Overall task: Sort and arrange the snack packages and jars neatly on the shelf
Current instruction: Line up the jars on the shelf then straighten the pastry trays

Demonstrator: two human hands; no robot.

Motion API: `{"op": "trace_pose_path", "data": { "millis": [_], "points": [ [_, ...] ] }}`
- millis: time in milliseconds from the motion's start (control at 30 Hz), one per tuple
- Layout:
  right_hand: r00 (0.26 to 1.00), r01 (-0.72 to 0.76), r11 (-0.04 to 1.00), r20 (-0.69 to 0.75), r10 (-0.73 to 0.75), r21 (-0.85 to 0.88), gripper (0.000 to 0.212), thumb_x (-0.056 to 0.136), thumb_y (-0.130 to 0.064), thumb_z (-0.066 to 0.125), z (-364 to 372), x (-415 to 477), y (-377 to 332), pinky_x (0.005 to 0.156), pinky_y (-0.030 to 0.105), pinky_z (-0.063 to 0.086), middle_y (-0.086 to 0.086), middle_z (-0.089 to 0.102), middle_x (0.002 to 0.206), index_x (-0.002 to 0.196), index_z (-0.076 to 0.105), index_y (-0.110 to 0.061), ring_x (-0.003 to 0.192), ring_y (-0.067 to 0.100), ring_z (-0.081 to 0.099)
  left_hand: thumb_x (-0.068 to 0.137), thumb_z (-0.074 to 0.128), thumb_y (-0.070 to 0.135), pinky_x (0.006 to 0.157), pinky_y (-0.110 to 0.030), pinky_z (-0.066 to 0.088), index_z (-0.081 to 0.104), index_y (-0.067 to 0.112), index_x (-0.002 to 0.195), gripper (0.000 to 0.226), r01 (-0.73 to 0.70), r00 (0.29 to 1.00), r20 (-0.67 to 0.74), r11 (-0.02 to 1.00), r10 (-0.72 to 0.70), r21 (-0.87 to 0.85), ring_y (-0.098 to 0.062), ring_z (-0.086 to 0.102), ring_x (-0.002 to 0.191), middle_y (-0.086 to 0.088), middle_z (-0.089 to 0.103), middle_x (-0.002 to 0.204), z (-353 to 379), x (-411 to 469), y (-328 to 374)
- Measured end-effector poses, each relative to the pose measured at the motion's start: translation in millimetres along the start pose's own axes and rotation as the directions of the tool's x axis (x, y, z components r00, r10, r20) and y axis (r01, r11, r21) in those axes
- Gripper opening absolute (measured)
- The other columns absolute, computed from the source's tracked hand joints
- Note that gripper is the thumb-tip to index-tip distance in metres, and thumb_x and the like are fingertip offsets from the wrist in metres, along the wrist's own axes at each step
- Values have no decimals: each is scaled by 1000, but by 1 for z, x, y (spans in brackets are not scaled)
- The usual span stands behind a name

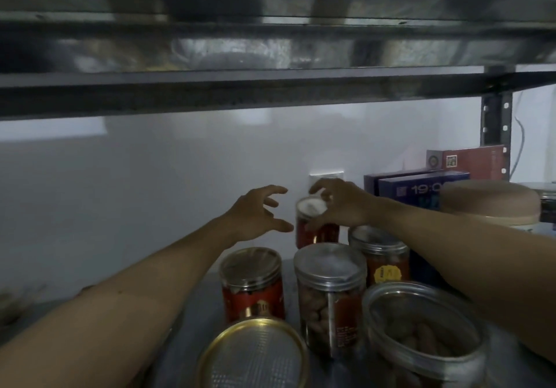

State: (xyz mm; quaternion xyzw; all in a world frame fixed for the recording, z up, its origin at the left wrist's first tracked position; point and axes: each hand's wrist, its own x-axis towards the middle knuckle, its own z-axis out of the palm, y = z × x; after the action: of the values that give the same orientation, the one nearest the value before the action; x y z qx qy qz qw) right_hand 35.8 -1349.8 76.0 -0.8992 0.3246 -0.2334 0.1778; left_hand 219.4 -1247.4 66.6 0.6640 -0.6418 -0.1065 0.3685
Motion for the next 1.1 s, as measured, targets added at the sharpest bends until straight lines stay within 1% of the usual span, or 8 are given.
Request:
{"op": "trace_pose_path", "data": {
  "millis": [133,233,400,533,667,733,933,1100],
  "points": [
    [997,30,960,-82,-7,277,77,66,-37,86,-10,0,-23,82,28,49,6,53,132,131,47,-24,111,19,53,69,83,39,94,-37,50,38,35,140,84,-7,999,-34,992,3,-125,-16,55,114,0,55,129,-8,-7,4],
    [995,37,909,-104,7,416,74,66,-42,84,-12,1,-43,88,35,54,7,57,127,128,49,-22,109,22,59,75,79,34,92,-33,49,39,30,141,77,-37,995,-99,976,16,-214,-17,55,112,-2,57,126,-14,-13,11],
    [994,35,833,-109,30,552,100,44,-55,81,-12,-6,-67,97,36,50,5,57,125,132,47,-19,108,19,59,78,77,22,80,-27,53,42,23,140,71,-58,987,-161,937,2,-345,-16,56,107,-5,56,123,-32,-28,13],
    [995,47,765,-95,19,642,77,66,-36,84,-13,-8,-74,93,28,50,5,57,123,131,48,-16,108,17,60,81,74,20,82,-28,54,39,23,141,69,-56,988,-156,923,-5,-381,-20,53,115,-5,52,127,-44,-41,9],
    [993,65,797,-117,7,600,67,72,-31,82,-8,-5,-84,85,22,51,1,55,119,129,50,-16,101,13,60,83,71,18,92,-38,52,36,23,141,68,-18,995,-101,913,-25,-407,-24,52,120,-7,51,133,-53,-46,3],
    [991,68,824,-132,9,563,70,70,-33,84,-4,-1,-88,91,29,52,4,54,125,128,51,-17,108,18,58,83,72,18,97,-45,49,37,24,140,68,15,996,-76,921,-48,-390,-25,53,119,-8,52,132,-57,-47,-1],
    [998,13,851,-64,24,525,73,63,-31,89,17,15,-93,91,34,55,10,55,124,124,53,-13,110,22,58,79,76,9,90,-43,54,42,19,139,70,69,993,-69,937,-98,-343,-27,57,111,-11,53,121,-63,-42,-22],
    [998,-42,919,-18,53,393,67,63,-29,90,31,29,-95,98,43,51,11,47,132,118,55,-12,121,27,50,78,76,8,89,-44,55,45,16,135,66,95,991,-55,941,-119,-325,-27,57,110,-10,55,120,-56,-37,-45]
  ]
}}
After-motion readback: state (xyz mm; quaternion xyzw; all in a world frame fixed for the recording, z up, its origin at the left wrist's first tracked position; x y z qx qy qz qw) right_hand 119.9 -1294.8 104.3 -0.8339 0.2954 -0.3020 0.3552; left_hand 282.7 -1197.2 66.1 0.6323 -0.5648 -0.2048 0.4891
